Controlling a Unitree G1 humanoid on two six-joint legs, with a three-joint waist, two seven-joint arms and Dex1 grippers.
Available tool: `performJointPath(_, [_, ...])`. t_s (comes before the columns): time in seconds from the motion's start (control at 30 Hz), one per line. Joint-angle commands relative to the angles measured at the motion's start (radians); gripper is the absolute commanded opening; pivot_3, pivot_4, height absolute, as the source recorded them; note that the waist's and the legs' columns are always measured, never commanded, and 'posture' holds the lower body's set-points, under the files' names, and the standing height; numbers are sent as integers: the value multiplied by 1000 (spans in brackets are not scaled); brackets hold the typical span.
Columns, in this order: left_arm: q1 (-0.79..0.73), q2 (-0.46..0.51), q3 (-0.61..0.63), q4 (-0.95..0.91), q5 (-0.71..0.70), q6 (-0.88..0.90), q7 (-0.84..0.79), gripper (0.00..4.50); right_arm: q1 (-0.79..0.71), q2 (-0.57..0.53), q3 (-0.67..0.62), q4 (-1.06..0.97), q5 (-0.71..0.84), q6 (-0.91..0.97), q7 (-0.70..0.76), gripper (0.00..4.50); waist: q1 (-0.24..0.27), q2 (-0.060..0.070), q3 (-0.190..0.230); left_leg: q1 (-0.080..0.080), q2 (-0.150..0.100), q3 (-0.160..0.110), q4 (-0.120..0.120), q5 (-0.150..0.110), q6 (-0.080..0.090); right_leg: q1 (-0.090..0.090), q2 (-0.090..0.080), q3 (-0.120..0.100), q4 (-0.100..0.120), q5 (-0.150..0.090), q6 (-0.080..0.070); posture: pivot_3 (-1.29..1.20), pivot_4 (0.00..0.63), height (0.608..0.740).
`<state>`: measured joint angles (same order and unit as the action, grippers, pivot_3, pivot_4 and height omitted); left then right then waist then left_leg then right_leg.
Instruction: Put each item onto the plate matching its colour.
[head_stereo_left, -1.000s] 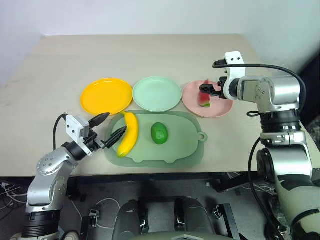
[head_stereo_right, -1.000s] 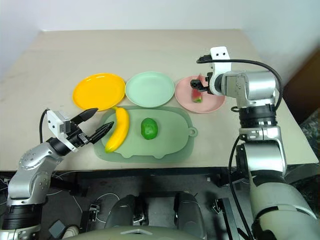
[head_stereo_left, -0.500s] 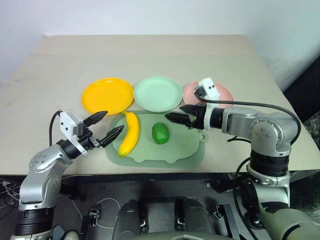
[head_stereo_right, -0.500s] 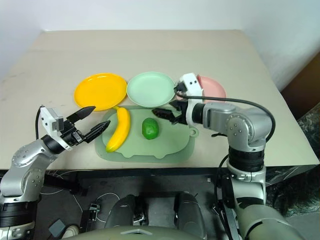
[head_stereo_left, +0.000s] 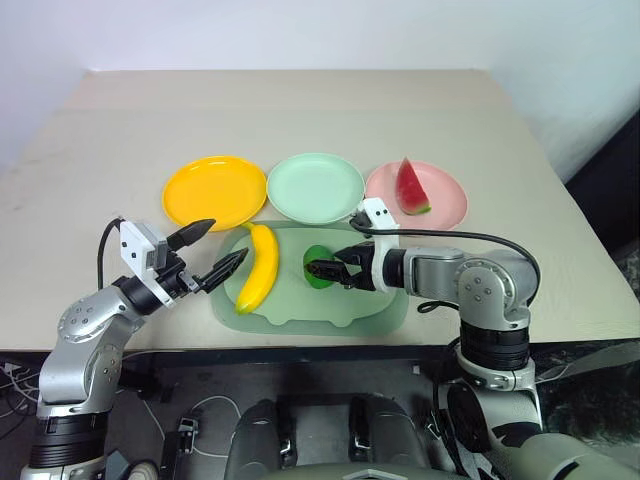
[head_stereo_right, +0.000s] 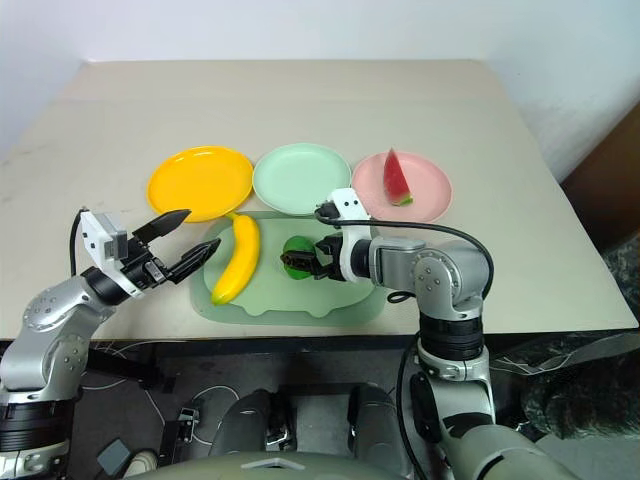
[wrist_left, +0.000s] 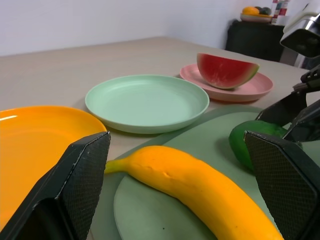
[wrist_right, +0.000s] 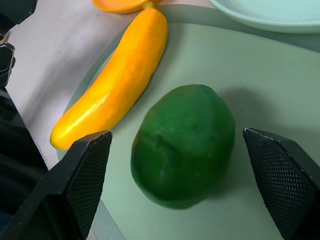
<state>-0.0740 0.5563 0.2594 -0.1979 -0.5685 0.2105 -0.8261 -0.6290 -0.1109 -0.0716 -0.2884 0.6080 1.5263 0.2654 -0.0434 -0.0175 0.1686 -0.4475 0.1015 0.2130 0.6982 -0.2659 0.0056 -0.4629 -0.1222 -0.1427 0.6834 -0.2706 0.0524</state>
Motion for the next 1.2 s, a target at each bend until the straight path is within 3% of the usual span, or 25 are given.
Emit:
performJointPath(0.03, [-11, 6, 14, -14, 0, -10, 3, 4500, -13, -2, 56, 11, -38, -56, -16, 4441, 0, 0, 0, 0, 0, 0, 0, 0, 0, 0, 0, 0, 0, 0, 0, 0, 150, 695])
performJointPath(0.17, [-15, 3, 13, -11, 5, -14, 10, 4500, -19, -51, 126, 45, -76, -93, 0, 4441, 1, 0, 0, 0, 0, 0, 0, 0, 0, 0, 0, 0, 0, 0, 0, 0, 150, 695])
performJointPath(0.4, [-17, 1, 17, -5, 10, -17, 9, 4500, -127, -92, 57, 25, -29, -92, 59, 2853, 0, 0, 0, 0, 0, 0, 0, 0, 0, 0, 0, 0, 0, 0, 0, 0, 150, 695])
performJointPath(0.53, [-15, 1, 19, -14, 8, -12, 15, 4500, -236, -96, -1, 84, -23, -128, 76, 2844, 0, 0, 0, 0, 0, 0, 0, 0, 0, 0, 0, 0, 0, 0, 0, 0, 150, 695])
performJointPath(0.83, [9, 3, 30, -50, 3, -8, 42, 4500, -468, -100, 152, 709, -291, -620, 140, 2844, -1, 0, 0, 0, 0, 2, 0, 0, 0, -1, 0, 0, 0, 0, 0, 0, 150, 695])
performJointPath(1.2, [46, -9, 37, -88, -1, -14, 77, 4500, -621, -25, 166, 1202, -441, -952, 203, 2844, -4, 0, 0, -1, 0, 2, 0, 0, -1, -2, 1, 0, 1, 0, 0, 0, 150, 695])
